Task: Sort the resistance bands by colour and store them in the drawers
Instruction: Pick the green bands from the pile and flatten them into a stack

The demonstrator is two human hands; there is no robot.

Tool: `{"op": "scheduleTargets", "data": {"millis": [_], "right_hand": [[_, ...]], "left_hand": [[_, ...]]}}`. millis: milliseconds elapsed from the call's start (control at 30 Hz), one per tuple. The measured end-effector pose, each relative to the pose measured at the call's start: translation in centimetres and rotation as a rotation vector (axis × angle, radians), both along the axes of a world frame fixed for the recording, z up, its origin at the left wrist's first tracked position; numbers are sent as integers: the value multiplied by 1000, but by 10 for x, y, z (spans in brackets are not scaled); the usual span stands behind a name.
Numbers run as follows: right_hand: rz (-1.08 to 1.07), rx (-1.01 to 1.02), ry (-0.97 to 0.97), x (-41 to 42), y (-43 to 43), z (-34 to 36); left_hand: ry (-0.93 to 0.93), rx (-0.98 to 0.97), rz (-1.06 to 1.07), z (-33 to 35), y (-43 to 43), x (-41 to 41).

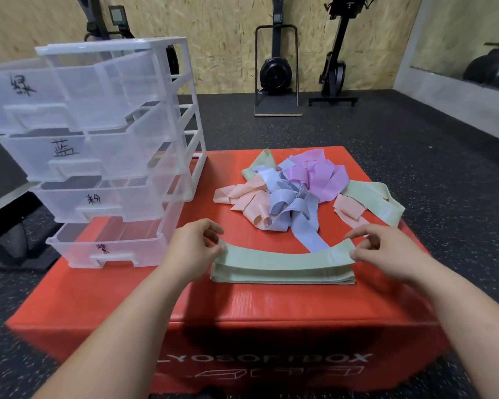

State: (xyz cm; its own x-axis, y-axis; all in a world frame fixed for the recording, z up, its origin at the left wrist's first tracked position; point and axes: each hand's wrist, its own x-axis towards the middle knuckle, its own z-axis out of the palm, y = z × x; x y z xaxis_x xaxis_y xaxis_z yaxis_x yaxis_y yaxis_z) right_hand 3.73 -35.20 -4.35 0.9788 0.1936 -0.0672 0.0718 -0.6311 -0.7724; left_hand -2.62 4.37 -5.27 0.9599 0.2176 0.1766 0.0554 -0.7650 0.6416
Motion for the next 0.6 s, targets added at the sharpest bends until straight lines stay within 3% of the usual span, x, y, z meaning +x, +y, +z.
{"op": "scheduleTargets", "data": {"millis": [267, 467, 600], "right_hand": [[0, -260, -103, -13, 8, -7], [33, -476, -174, -17, 14, -23], [136, -437, -217, -13, 7, -17]], "left_hand": [[22, 210, -61, -8, -8, -9], [31, 613, -69, -19, -14, -9], [-8, 558, -150, -15, -10, -6]]}}
